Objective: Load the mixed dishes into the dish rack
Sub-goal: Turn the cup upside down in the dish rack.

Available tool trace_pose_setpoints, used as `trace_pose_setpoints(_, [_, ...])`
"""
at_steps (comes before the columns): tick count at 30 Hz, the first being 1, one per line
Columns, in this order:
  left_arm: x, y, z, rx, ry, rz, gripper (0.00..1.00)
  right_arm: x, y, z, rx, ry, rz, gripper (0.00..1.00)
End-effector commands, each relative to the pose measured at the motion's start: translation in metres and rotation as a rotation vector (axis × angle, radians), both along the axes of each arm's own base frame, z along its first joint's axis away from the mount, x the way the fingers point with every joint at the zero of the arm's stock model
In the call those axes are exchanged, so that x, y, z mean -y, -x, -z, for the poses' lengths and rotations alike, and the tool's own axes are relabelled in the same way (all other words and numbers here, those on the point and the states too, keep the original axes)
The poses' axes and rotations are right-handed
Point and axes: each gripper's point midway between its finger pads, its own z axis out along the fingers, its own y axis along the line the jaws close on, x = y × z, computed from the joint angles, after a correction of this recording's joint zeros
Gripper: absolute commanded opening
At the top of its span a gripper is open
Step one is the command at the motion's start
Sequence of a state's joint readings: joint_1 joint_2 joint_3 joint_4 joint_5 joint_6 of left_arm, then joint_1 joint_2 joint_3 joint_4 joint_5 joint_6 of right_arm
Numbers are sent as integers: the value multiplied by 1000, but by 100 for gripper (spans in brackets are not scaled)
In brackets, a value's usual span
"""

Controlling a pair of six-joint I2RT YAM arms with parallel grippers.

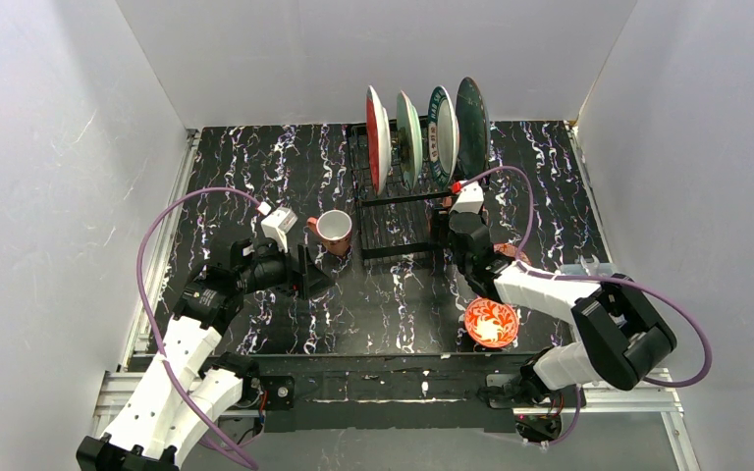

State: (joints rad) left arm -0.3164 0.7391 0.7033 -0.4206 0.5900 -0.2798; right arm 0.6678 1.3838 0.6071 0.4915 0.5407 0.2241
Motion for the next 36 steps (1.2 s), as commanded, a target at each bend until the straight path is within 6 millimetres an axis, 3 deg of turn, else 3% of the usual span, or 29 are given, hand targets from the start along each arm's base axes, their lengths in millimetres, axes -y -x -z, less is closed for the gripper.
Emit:
trace_pose_setpoints(1, [0,0,-9,26,-3,12,69,-2,-12,-15,53,-37,28,30])
trace_pose_setpoints(9, [0,0,-9,26,-7,11,69,-3,-13,-7,19,-27,38,53])
trace_pose_setpoints(20, [0,0,-8,23,-9,11,70,-3,-12,-10,17,-34,37,70])
trace_pose_setpoints(36, [0,-1,-8,23,-11,9,71,-5,-10,-21,30,-58,23,77])
